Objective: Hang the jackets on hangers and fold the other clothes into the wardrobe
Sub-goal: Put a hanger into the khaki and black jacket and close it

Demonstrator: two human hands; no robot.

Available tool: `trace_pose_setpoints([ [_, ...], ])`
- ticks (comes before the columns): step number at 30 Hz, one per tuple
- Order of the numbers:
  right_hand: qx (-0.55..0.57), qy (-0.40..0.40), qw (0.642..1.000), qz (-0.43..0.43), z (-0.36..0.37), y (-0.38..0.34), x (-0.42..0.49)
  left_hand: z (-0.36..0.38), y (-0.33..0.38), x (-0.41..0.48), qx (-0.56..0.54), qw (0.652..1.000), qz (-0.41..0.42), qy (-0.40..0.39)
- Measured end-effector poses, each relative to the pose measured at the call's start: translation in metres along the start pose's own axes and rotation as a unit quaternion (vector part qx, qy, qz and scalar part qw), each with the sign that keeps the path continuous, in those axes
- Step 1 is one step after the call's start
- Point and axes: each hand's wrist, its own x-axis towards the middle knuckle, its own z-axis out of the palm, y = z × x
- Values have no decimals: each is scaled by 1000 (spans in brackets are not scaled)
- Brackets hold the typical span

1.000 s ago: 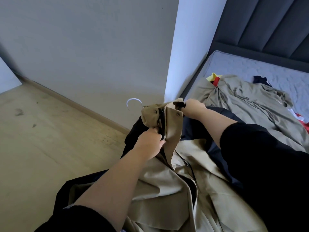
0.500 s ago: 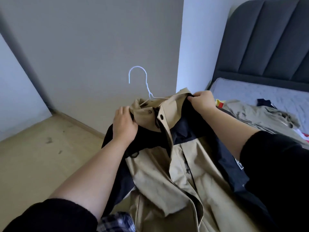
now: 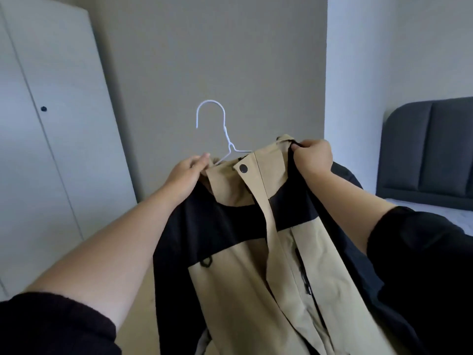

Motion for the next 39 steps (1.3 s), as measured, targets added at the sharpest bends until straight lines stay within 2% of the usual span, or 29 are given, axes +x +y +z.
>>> trace_pose_setpoints([
  [2, 32, -4, 999, -14, 9, -31, 2, -32, 13, 7, 72, 997, 22, -31],
  [5, 77, 0, 996, -40, 25, -72, 7, -76, 30, 21, 175, 983, 46, -24],
  [8, 111, 1, 991, -74, 41, -107, 8, -109, 50, 33, 324, 944, 55, 5],
  [10, 133, -5, 986, -96, 49, -123, 11, -126, 60, 40, 307, 948, 50, 68],
  [13, 108, -51, 985, -124, 55, -133, 17, -145, 65, 48, 171, 976, 34, 134],
  [15, 58, -86, 987, -125, 58, -134, 13, -150, 64, 45, 136, 982, 25, 131],
  [18, 108, -82, 969, -207, 58, -138, -7, -149, 54, 38, 111, 987, -9, 120],
  [20, 97, -141, 944, -282, 59, -144, -26, -149, 48, 33, 95, 989, -31, 111],
  [21, 66, -211, 926, -305, 61, -146, -37, -151, 44, 31, 88, 989, -38, 109],
  [23, -26, -368, 872, -322, 64, -146, -57, -155, 37, 28, 76, 988, -66, 119],
  [24, -84, -414, 843, -334, 68, -145, -67, -157, 36, 24, 74, 985, -83, 130],
  [25, -158, -425, 815, -360, 72, -144, -74, -157, 35, 20, 75, 982, -97, 142],
  [26, -236, -393, 788, -412, 77, -143, -80, -158, 32, 17, 78, 979, -109, 156],
  [28, -299, -248, 758, -524, 89, -140, -92, -160, 24, 14, 74, 975, -127, 169],
  [29, -271, -181, 761, -561, 94, -136, -99, -162, 21, 12, 66, 973, -137, 173],
  [31, -185, -115, 766, -604, 104, -121, -111, -168, 13, 9, 31, 971, -157, 176],
  [33, -181, -131, 725, -652, 118, -102, -126, -171, 5, 7, -9, 970, -168, 175],
  [35, -195, -210, 661, -694, 127, -85, -138, -168, -3, 4, -13, 972, -169, 164],
  [36, -182, -266, 654, -684, 123, -85, -140, -165, -8, 1, -5, 973, -169, 158],
  [37, -160, -300, 671, -659, 119, -88, -135, -163, -12, -1, 1, 973, -169, 155],
  [39, -67, -295, 771, -560, 111, -94, -121, -161, -22, -4, 1, 974, -168, 152],
])
